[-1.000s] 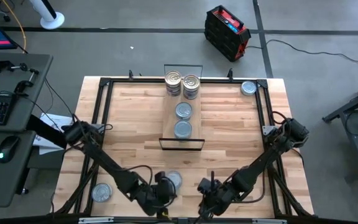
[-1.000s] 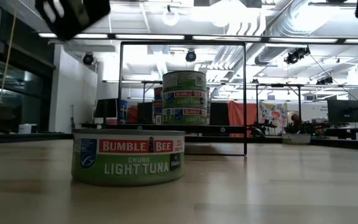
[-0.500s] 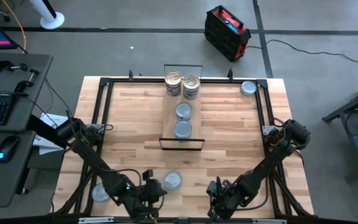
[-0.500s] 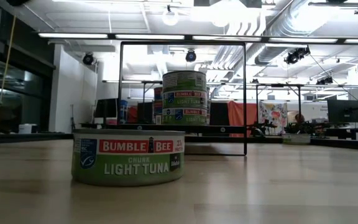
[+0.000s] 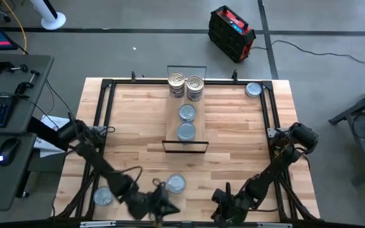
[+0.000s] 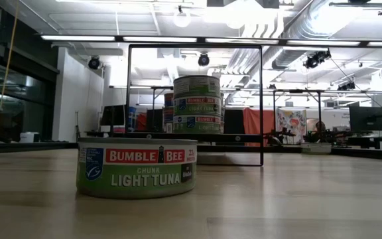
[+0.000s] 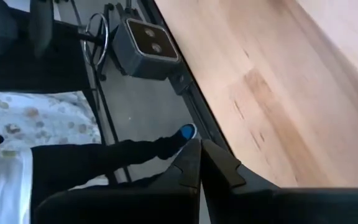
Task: Stack canned seafood by type on shelf
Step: Stack the green tuna can on top of the other green tuna cans on the shelf
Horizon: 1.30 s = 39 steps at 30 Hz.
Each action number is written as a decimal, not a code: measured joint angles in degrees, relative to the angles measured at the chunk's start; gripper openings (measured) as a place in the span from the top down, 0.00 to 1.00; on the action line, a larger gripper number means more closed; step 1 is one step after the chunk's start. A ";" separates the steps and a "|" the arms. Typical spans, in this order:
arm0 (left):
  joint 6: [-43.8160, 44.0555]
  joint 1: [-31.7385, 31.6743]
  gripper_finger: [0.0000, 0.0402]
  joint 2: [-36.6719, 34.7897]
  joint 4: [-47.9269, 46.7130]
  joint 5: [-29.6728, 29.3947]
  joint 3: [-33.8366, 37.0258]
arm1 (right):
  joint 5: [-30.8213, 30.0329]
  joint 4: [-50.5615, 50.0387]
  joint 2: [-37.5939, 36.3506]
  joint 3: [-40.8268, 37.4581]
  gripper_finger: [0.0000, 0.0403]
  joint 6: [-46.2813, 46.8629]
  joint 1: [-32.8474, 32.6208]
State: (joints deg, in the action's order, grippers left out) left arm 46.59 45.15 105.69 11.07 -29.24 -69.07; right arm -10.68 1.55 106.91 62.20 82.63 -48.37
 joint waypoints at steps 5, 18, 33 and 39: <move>-1.38 -7.08 1.00 0.10 11.48 6.27 4.21 | -0.08 0.48 -0.02 0.40 1.00 -3.53 0.89; -4.59 -5.92 1.00 -5.57 1.61 17.15 6.00 | -0.36 -0.77 -0.28 0.40 1.00 -4.10 -2.20; 14.52 5.82 1.00 -8.93 5.60 -1.35 25.02 | -1.52 -1.83 -0.28 0.40 1.00 -13.56 0.04; 2.79 -0.67 1.00 -8.94 1.52 0.53 21.99 | -1.22 -5.21 -0.28 0.40 1.00 -14.15 1.68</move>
State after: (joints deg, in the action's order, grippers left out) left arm 49.38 44.48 96.75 12.59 -28.71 -47.08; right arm -11.90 -3.66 106.63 62.61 68.48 -46.69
